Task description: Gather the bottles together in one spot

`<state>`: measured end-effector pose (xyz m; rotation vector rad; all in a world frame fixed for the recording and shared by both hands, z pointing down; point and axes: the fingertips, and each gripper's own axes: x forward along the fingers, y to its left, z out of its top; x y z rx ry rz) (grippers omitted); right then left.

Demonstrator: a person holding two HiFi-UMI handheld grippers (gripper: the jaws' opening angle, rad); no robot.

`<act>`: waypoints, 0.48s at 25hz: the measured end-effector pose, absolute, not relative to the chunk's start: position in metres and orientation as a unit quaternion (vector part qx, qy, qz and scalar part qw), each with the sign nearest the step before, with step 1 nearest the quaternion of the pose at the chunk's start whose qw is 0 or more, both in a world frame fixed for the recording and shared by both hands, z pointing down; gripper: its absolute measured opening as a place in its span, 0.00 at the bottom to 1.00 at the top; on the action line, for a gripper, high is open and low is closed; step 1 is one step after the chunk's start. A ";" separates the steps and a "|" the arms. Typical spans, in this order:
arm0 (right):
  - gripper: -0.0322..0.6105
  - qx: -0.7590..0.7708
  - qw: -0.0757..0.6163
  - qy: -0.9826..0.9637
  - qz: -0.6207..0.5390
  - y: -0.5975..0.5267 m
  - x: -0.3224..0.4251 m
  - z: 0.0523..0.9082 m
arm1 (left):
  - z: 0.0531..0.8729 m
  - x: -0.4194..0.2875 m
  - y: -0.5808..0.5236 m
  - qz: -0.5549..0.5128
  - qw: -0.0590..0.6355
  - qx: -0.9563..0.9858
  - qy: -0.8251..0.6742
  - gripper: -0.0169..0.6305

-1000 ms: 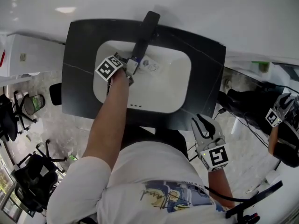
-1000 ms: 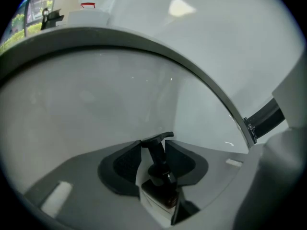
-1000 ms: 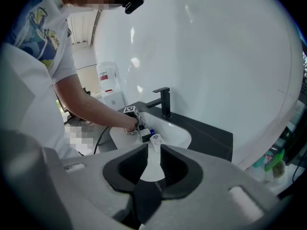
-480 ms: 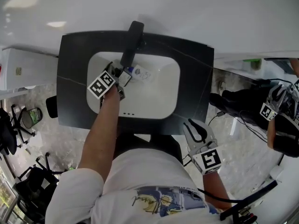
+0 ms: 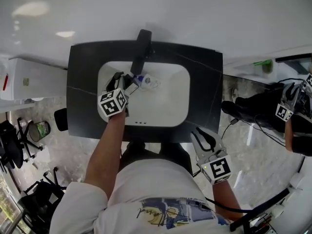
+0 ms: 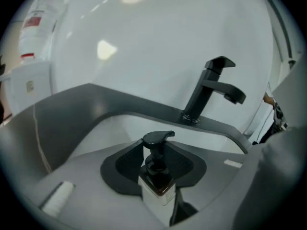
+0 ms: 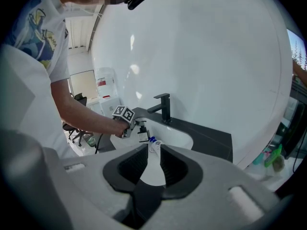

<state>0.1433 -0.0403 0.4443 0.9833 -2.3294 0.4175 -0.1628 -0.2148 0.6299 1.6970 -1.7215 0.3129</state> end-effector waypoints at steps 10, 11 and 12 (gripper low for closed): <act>0.17 0.384 0.259 -0.872 0.156 -0.030 0.112 0.442 | 0.535 -0.162 -0.243 0.154 0.187 0.774 -0.586 0.23; 0.17 0.387 0.258 -0.871 0.156 -0.029 0.110 0.442 | 0.527 -0.163 -0.247 0.153 0.177 0.781 -0.579 0.23; 0.17 0.391 0.256 -0.871 0.154 -0.029 0.108 0.441 | 0.519 -0.163 -0.252 0.152 0.167 0.788 -0.572 0.23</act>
